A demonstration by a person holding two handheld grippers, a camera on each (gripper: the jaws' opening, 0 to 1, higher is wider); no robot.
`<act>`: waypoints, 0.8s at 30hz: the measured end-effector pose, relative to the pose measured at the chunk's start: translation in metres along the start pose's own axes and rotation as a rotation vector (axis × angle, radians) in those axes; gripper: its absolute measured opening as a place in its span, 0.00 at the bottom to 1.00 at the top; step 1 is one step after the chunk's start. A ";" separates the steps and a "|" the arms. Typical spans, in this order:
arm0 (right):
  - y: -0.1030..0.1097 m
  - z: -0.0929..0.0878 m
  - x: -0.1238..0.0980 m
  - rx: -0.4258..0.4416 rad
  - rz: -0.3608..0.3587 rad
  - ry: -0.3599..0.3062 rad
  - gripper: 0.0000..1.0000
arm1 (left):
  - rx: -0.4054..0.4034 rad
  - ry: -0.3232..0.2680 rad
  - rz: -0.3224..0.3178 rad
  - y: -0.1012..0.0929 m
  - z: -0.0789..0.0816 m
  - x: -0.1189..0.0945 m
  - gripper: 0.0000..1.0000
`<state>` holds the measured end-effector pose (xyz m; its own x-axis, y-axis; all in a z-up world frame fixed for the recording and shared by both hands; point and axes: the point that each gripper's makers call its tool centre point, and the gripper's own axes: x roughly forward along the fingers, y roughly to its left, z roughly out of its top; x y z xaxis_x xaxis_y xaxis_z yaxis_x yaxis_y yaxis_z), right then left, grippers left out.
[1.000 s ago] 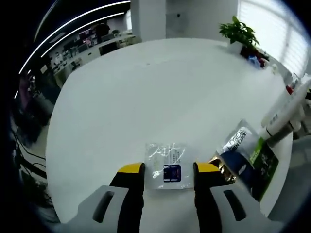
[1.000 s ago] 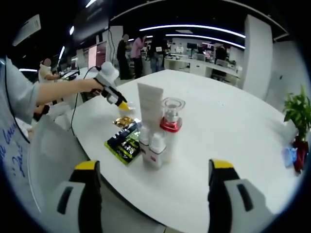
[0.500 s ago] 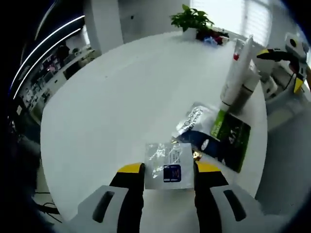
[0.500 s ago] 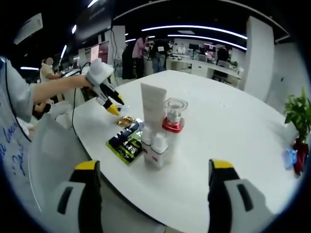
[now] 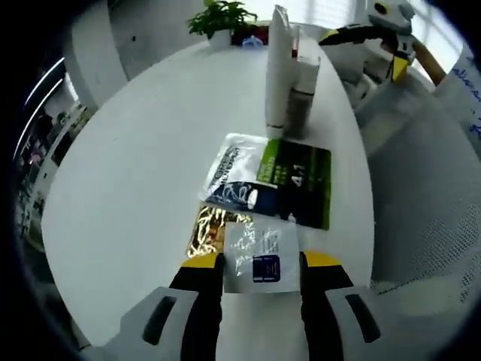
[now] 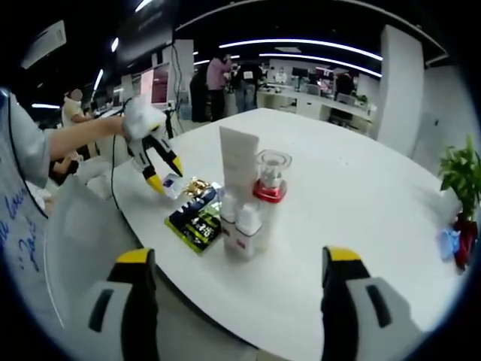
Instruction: Arrange the skincare products in the storage area until every visible bottle or jar stands upright without overlapping.
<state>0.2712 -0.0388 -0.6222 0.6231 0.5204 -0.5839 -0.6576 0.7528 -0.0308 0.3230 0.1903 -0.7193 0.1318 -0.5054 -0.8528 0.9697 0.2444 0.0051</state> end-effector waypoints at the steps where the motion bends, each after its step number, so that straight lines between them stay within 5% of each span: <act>1: -0.001 0.000 0.000 0.001 -0.002 0.000 0.92 | 0.022 0.002 -0.022 -0.006 0.000 0.001 0.37; 8: -0.001 -0.001 -0.001 0.002 -0.004 0.001 0.92 | 0.105 0.075 -0.052 -0.013 -0.013 0.011 0.38; 24: -0.003 -0.004 -0.003 0.013 -0.013 0.007 0.93 | 0.144 0.049 -0.094 -0.016 -0.008 0.024 0.38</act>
<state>0.2698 -0.0440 -0.6235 0.6289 0.5077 -0.5888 -0.6436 0.7648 -0.0279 0.3085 0.1810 -0.7436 0.0320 -0.4789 -0.8773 0.9972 0.0750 -0.0045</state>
